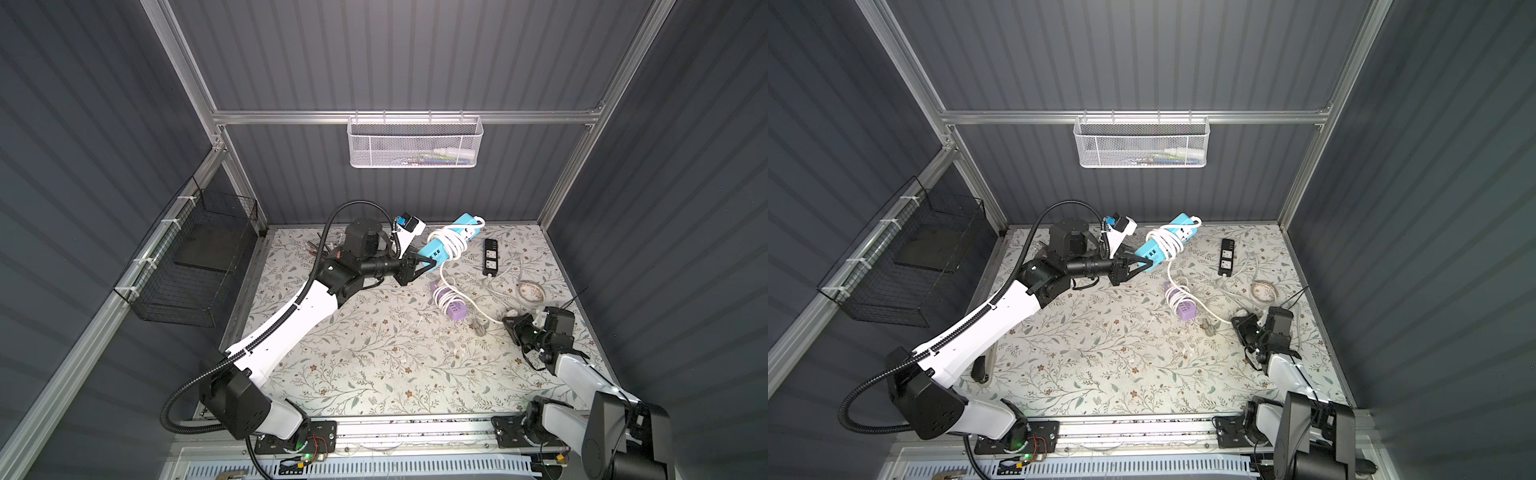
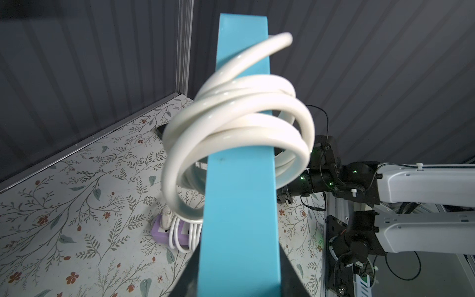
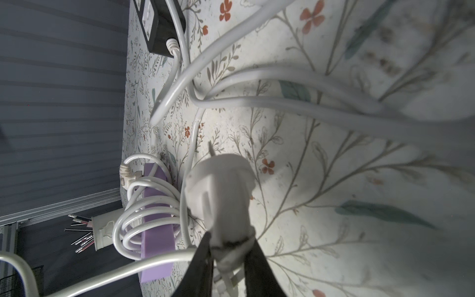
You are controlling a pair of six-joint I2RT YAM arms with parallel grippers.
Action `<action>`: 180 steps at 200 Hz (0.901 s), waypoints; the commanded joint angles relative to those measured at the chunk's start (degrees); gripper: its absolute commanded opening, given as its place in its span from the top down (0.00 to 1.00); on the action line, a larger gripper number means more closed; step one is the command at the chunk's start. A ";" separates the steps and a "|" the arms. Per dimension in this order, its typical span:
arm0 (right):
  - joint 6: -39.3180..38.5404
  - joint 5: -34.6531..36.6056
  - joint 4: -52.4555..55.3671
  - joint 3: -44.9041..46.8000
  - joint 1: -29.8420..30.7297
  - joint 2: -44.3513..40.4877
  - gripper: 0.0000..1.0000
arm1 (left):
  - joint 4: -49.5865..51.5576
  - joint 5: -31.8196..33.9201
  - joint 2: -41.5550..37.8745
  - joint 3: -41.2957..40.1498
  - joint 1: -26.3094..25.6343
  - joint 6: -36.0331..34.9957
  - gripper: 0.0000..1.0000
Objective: Unwrap the cord wrapped around the power strip
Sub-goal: Unwrap the power cord from the power strip.
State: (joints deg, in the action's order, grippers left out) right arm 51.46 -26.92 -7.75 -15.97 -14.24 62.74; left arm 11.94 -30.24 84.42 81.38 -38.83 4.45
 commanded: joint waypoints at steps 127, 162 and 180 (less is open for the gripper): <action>-15.62 -4.01 -7.65 -8.58 9.98 -16.51 0.01 | -2.25 -0.57 5.44 7.42 -1.75 0.14 1.00; -29.22 1.81 -22.04 -9.72 20.13 -9.90 0.01 | 5.35 1.61 7.15 12.69 -1.75 1.57 1.00; -38.87 4.13 -26.37 -10.68 25.82 -6.39 0.01 | 10.13 1.79 8.37 15.81 -1.77 1.36 1.00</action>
State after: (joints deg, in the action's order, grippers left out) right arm 27.73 -26.35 -23.03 -24.62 5.61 53.23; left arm 17.58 -29.08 91.81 91.66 -40.21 5.41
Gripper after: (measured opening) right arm 0.991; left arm 0.332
